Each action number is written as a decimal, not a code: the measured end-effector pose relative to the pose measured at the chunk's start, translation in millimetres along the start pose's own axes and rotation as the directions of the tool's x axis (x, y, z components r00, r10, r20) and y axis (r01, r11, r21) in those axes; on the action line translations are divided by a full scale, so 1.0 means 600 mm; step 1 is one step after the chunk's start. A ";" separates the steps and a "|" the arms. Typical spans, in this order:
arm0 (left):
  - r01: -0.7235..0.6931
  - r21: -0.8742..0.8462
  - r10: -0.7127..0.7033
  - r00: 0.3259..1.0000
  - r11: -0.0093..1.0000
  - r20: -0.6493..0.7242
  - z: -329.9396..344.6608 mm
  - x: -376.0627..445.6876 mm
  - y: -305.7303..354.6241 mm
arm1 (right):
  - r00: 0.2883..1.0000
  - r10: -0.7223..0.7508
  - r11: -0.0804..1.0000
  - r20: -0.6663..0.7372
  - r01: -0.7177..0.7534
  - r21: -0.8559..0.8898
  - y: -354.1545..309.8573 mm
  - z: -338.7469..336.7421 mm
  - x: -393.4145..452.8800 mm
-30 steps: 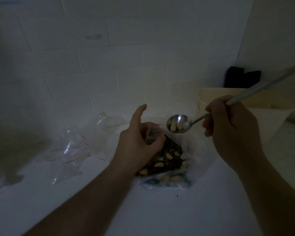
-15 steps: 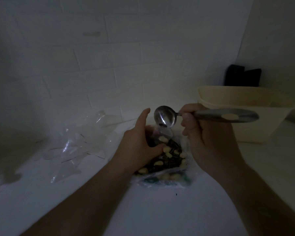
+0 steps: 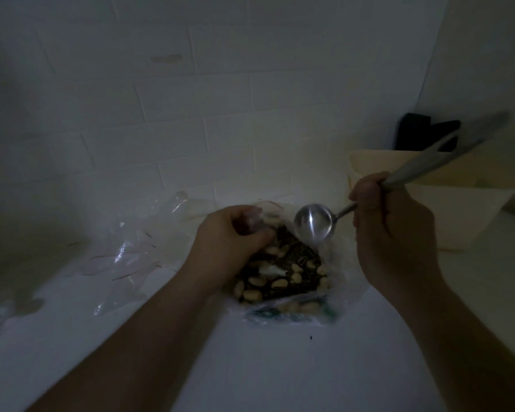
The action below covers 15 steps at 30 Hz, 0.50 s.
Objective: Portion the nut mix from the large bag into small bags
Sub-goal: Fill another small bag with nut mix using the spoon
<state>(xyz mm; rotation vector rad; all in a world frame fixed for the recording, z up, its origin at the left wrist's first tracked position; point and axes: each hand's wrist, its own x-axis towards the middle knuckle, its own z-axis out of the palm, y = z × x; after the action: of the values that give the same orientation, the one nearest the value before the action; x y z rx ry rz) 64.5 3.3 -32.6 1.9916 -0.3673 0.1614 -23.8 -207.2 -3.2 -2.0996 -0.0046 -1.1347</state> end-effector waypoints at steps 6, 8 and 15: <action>0.034 -0.249 -0.052 0.996 0.968 -0.067 -0.010 0.010 0.000 | 0.944 0.039 0.997 0.328 -0.016 -0.074 -0.019 0.024 -0.018; 0.028 -0.196 -0.048 0.994 0.980 -0.096 -0.007 0.011 -0.005 | 0.931 -0.016 0.996 0.366 0.045 -0.071 -0.015 0.036 -0.026; 0.094 -0.124 -0.110 0.986 0.988 -0.127 0.001 0.014 -0.015 | 0.896 -0.055 0.990 0.440 0.105 -0.092 -0.014 0.055 -0.038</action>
<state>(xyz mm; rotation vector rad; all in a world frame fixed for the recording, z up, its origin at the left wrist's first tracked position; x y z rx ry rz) 75.5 4.9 -38.1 1.8673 -0.1843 0.2024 -16.9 -173.9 -25.8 -2.4363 -0.2475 -0.6969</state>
